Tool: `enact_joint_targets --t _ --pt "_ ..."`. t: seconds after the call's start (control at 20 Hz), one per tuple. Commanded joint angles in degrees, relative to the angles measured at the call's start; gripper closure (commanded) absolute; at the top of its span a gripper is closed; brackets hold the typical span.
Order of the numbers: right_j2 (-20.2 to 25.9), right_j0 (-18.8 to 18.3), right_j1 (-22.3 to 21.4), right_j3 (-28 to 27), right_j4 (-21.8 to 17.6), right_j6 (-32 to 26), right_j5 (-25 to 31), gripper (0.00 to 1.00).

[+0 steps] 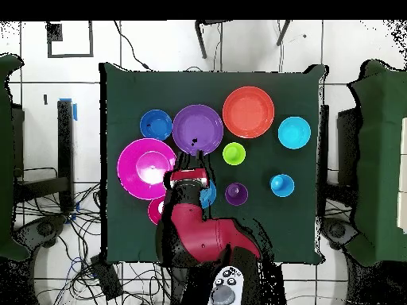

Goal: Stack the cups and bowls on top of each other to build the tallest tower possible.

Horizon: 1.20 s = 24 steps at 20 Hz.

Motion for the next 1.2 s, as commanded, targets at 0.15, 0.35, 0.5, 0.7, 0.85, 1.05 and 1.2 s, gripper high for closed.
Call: enact_joint_targets --t 0.15,0.35,0.5,0.7,0.85,1.05,1.2 --pt "1.87 2.17 3.65 -2.76 3.31 4.98 6.38 0.0" --pt "1.69 2.03 4.5 -2.85 3.67 5.2 5.6 0.0" --pt "0.98 2.64 5.06 -3.21 4.49 4.93 4.93 0.0" --pt "-0.27 3.79 5.03 -2.89 5.87 4.71 5.19 0.0" --pt "-0.19 3.6 5.02 -2.94 5.93 4.69 5.52 0.0" --pt "1.01 2.68 5.28 -3.45 5.22 4.89 6.48 0.0" --pt "0.98 2.8 4.95 -3.32 5.24 5.02 6.96 0.0"
